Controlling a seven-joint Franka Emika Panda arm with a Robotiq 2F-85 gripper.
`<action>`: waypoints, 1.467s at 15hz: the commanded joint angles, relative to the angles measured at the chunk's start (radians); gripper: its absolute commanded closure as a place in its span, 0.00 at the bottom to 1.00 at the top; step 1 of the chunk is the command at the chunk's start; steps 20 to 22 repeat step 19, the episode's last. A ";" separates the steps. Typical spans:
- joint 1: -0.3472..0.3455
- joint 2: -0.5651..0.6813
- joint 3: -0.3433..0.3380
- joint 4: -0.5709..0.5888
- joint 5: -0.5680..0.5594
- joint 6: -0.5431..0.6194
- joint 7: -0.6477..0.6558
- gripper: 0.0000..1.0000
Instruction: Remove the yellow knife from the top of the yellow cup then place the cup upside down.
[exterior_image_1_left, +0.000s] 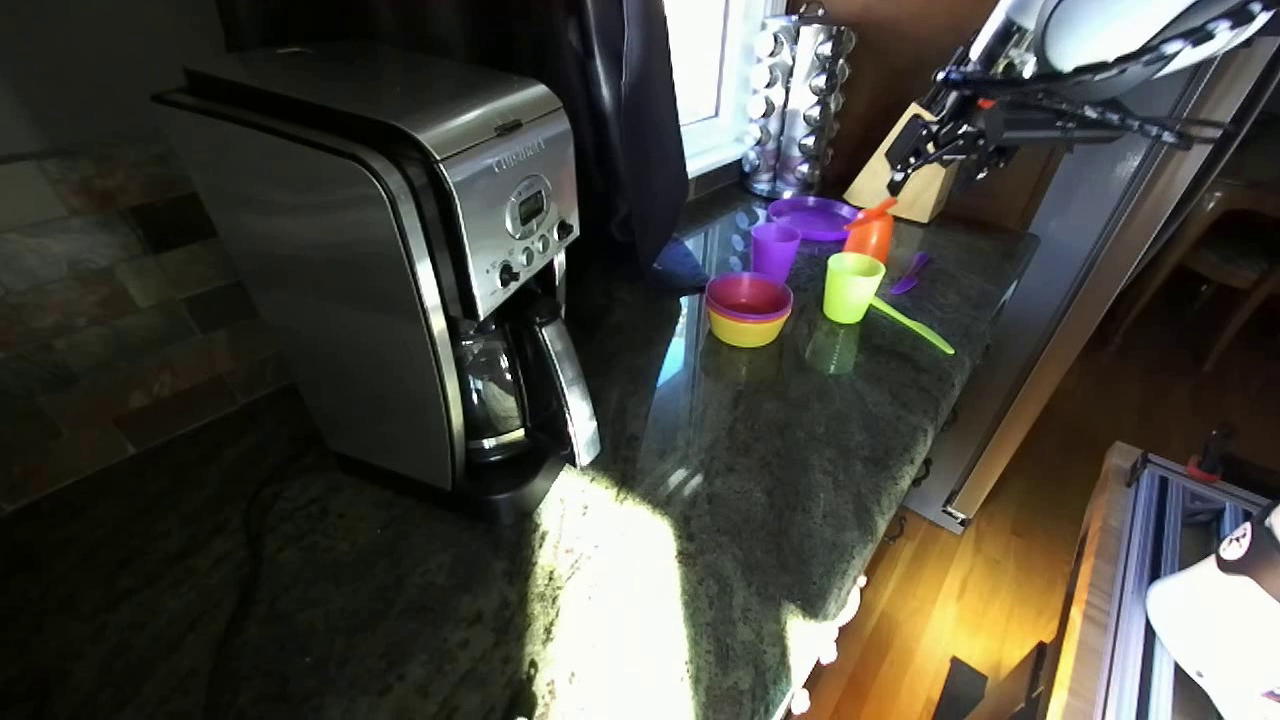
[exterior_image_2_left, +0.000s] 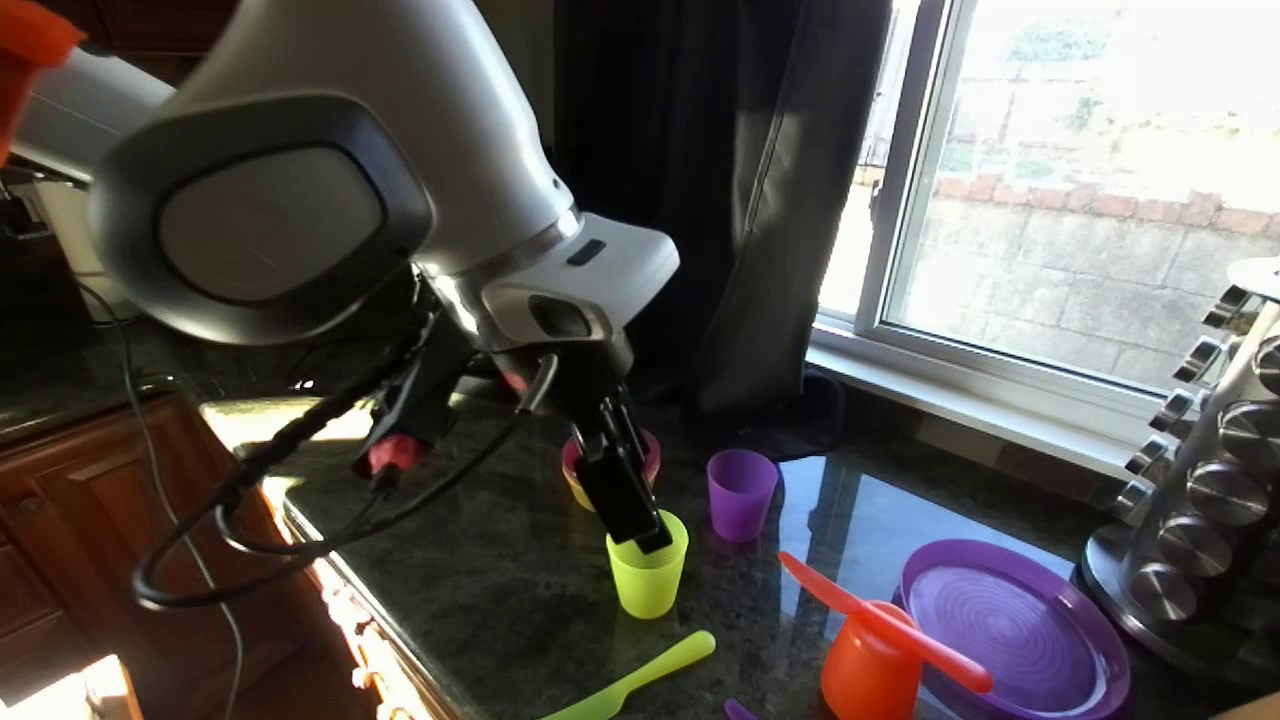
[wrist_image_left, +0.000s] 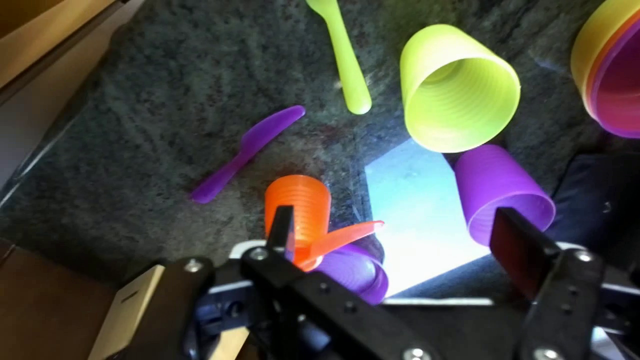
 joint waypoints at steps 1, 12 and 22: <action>0.049 -0.097 -0.086 0.035 -0.030 -0.180 -0.063 0.00; 0.169 -0.128 -0.210 0.102 0.011 -0.372 -0.229 0.00; 0.161 -0.121 -0.199 0.091 -0.018 -0.338 -0.196 0.00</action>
